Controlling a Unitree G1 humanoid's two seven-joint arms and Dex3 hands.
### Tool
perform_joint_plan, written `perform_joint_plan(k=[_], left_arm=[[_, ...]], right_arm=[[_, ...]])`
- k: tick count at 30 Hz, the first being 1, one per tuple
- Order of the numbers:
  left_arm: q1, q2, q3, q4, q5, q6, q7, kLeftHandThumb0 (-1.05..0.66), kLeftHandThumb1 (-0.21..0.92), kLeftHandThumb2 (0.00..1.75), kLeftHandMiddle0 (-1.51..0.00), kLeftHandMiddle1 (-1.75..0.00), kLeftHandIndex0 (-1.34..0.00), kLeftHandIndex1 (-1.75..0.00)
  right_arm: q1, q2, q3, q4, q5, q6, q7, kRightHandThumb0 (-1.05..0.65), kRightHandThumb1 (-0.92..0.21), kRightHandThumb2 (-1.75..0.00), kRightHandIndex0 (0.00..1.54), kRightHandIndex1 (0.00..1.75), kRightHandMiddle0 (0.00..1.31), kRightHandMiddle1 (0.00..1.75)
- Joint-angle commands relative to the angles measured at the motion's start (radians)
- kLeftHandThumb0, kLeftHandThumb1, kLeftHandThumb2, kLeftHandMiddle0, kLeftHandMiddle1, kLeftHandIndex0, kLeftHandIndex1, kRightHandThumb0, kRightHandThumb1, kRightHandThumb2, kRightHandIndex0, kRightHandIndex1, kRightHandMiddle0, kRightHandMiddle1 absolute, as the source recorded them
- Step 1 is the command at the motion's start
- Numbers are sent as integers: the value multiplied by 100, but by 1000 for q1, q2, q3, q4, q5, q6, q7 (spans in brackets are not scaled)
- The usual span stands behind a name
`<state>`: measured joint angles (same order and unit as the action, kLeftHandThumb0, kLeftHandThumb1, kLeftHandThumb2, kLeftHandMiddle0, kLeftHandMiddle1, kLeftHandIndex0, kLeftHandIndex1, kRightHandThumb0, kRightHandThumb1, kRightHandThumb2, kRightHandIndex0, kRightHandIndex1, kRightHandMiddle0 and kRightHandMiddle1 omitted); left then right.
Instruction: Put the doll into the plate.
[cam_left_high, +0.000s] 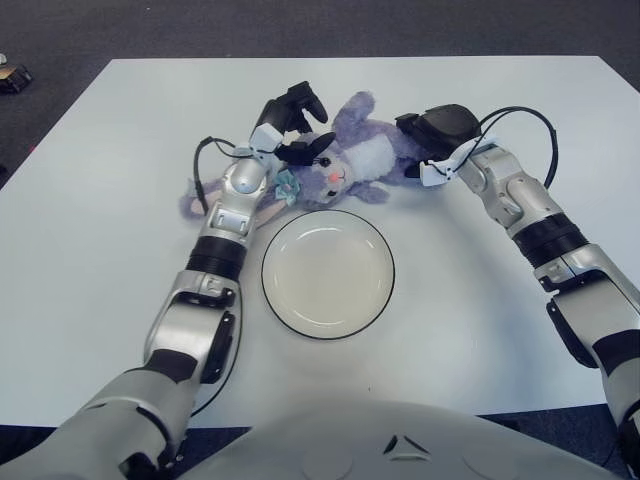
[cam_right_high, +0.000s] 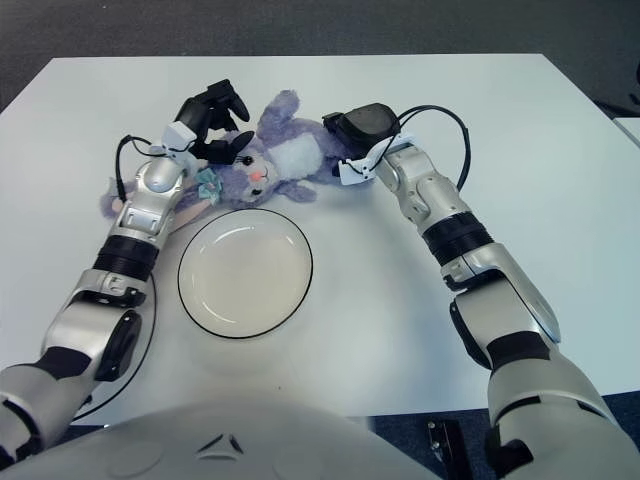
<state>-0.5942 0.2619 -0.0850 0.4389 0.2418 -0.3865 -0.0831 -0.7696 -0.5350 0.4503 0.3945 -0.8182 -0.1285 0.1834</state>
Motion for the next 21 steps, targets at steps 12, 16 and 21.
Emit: perform_joint_plan(k=[12,16,21], left_arm=[[250,152,-25,-496,340,53,6,-82,92,27,-33,-27,-23,-49],[284,196,-20,-617,342,120,-102,-90,92,29,-33,-13,-23,-43],[300,272,-15,-664,309,112,-194,-97,92,32,-29,-5,-21,-39]], right_arm=[[4,0,-42,-29,28,13,33,0,-33,-130,59,173,38,175],[3,1,-43,-26,28,13,33,0,-34,-130,59,173,38,175],[2,5,-42,-20,27,14,31,0,-34,-129,58,172,38,175]])
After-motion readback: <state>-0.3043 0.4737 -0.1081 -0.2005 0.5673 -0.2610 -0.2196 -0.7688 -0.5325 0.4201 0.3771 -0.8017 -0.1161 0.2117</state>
